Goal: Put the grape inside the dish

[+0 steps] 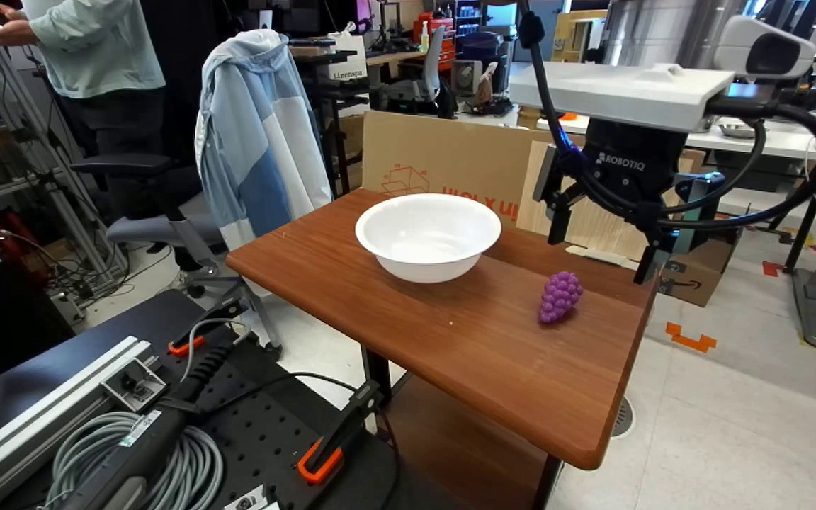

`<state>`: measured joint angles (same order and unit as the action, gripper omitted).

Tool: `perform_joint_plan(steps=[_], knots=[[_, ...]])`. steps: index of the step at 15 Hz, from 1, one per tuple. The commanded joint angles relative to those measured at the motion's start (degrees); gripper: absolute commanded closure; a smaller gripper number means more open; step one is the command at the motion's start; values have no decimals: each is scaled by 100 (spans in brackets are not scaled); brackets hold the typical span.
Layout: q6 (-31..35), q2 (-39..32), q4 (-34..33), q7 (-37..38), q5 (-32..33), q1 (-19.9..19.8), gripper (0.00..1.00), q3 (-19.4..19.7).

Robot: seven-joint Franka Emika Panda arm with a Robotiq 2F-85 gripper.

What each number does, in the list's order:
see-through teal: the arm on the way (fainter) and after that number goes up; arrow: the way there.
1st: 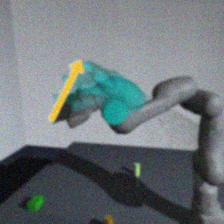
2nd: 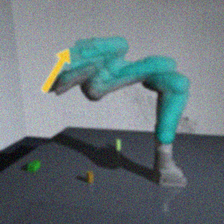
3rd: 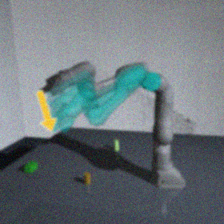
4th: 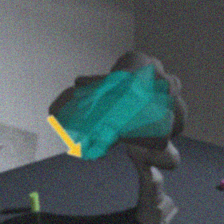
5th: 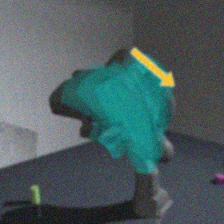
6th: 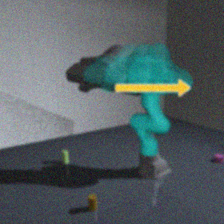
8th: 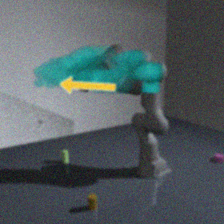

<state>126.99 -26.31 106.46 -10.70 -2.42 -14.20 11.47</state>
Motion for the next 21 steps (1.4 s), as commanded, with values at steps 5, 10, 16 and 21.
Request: perform_joint_plan(steps=[5, 10, 16, 21], knots=[[866, -847, -709, 918, 183, 144, 0, -30], [462, -1453, -1293, 1231, 56, 177, 0, -173], [-66, -1825, -1737, 1162, -146, 104, 0, -455], [-711, -2087, -2014, 1144, -504, -100, 0, -495]])
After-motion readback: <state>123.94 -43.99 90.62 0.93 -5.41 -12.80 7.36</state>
